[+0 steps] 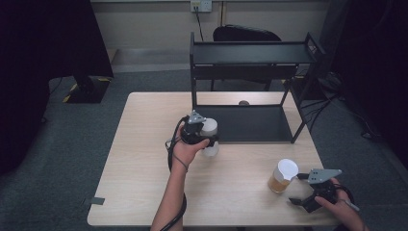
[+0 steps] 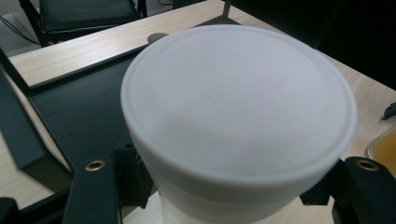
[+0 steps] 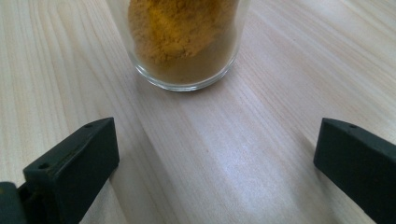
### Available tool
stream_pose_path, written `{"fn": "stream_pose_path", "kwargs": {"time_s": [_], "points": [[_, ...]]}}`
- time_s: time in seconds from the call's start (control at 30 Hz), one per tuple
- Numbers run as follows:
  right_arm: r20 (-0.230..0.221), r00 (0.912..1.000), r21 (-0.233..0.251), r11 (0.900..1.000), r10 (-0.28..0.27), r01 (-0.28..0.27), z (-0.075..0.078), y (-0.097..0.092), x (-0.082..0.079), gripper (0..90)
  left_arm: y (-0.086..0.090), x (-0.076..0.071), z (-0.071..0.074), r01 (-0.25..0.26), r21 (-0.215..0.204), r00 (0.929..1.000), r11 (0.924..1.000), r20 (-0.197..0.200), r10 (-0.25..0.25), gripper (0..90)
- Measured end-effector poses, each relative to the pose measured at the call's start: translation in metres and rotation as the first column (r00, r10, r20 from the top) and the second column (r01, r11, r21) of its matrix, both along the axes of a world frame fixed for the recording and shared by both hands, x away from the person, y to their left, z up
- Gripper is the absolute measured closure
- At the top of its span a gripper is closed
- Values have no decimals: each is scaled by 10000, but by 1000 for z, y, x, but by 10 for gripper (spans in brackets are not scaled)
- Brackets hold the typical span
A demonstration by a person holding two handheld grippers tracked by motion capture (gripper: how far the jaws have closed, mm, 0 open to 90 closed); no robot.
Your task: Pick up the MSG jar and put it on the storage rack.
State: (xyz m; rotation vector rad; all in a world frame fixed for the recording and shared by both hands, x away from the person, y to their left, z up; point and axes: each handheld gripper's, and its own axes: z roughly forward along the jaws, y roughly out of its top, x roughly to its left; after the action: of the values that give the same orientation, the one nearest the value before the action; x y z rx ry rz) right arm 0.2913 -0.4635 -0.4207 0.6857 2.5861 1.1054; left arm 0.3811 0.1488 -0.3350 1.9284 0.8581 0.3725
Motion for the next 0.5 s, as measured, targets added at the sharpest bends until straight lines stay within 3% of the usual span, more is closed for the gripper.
{"fn": "stream_pose_path", "kwargs": {"time_s": [0.5], "points": [[1, 10000, 1, 10000, 0, 0, 0, 0, 0, 0, -17, 22, 21, 396, -6, 9992, 9992, -115, -396, 348]]}}
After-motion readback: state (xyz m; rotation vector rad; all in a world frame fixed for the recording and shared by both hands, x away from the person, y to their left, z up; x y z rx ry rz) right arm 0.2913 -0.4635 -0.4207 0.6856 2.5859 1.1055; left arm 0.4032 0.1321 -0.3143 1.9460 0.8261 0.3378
